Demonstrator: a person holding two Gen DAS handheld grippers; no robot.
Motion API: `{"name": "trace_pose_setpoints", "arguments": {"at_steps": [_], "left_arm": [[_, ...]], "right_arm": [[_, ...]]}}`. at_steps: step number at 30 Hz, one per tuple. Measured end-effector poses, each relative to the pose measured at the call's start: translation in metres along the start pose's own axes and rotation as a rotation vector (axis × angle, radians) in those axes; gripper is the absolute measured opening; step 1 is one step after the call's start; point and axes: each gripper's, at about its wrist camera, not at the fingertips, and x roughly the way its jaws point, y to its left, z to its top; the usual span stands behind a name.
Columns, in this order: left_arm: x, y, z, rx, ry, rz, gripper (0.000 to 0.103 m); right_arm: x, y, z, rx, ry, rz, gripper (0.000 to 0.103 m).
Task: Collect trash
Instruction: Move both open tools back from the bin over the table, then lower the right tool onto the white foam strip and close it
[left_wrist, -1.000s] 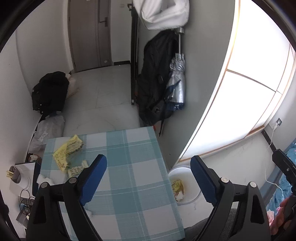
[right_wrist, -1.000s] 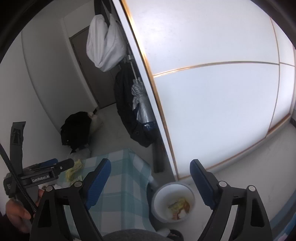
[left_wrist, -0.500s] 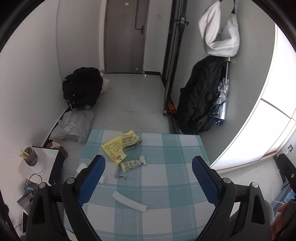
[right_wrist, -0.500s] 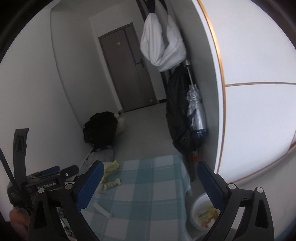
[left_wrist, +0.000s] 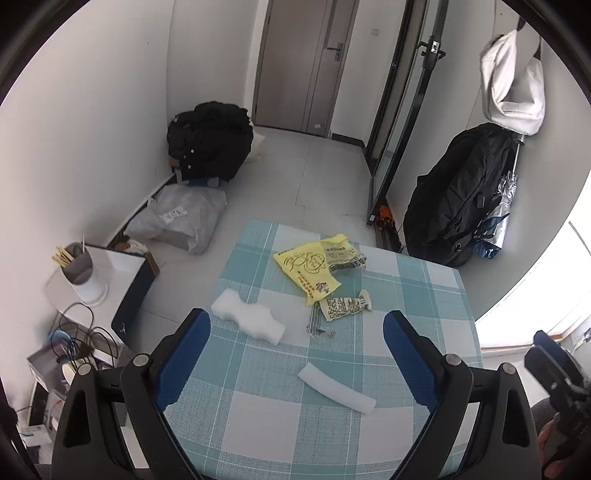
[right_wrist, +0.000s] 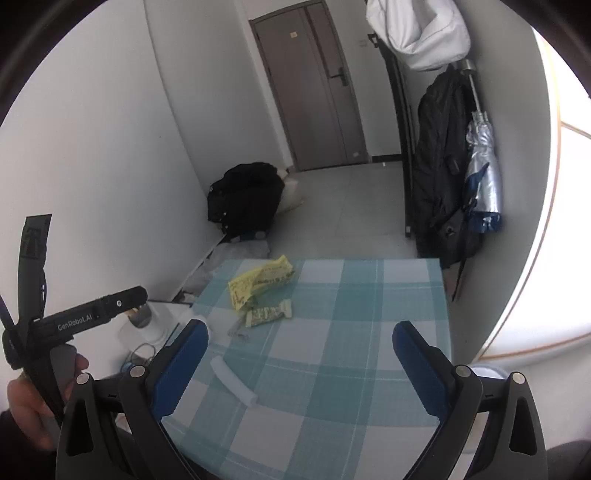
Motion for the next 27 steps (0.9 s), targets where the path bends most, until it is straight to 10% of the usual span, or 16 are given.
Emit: {"name": "trace_pose_setpoints", "arguments": {"at_steps": [27], "left_arm": [[0.02, 0.081, -0.002, -0.106, 0.078, 0.031, 0.093]], "right_arm": [[0.132, 0.097, -0.038, -0.309, 0.246, 0.142, 0.095]]}}
